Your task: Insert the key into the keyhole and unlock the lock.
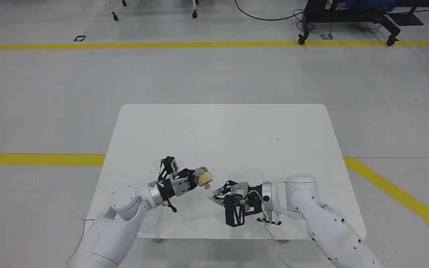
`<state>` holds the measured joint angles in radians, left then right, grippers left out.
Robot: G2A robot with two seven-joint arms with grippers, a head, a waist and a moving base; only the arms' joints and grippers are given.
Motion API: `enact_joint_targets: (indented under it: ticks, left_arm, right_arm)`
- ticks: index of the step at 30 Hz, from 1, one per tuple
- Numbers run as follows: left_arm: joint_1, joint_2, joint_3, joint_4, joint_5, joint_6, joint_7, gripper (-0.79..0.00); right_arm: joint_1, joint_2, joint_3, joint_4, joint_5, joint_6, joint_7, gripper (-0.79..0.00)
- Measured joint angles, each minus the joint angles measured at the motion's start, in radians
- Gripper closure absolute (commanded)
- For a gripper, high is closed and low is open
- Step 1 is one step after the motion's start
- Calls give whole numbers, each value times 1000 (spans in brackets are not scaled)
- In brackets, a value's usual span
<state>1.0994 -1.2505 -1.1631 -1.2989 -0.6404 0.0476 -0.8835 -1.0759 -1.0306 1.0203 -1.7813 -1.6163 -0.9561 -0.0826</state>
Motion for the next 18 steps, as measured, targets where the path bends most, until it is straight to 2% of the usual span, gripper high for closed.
enact_joint_targets:
  ticks: [2, 10, 11, 12, 13, 16, 18]
  left_arm:
    - [-1, -1, -1, 3, -13, 8, 2, 0]
    - [-1, -1, -1, 2, -10, 6, 2, 0]
    - [3, -1, -3, -1, -5, 0, 15, 0]
    - [8, -1, -6, -5, 0, -8, 36, 0]
    - [14, -1, -9, -9, 1, -17, 59, 0]
    - [28, -1, -18, -22, 16, -35, 128, 0]
    - [35, 0, -21, -35, 34, -46, 162, 0]
  right_arm:
    - [-11, 2, 6, -12, -10, 14, -34, -785]
    - [-12, 2, 6, -12, -9, 14, -32, -785]
    - [-12, 2, 7, -15, -12, 17, -30, -686]
    - [-15, 2, 11, -28, -25, 29, -17, -459]
    - [-24, 3, 14, -50, -53, 58, 11, -354]
    - [-71, 3, 3, -141, -169, 200, 124, -305]
    - [-86, 2, -7, -159, -176, 227, 144, -302]
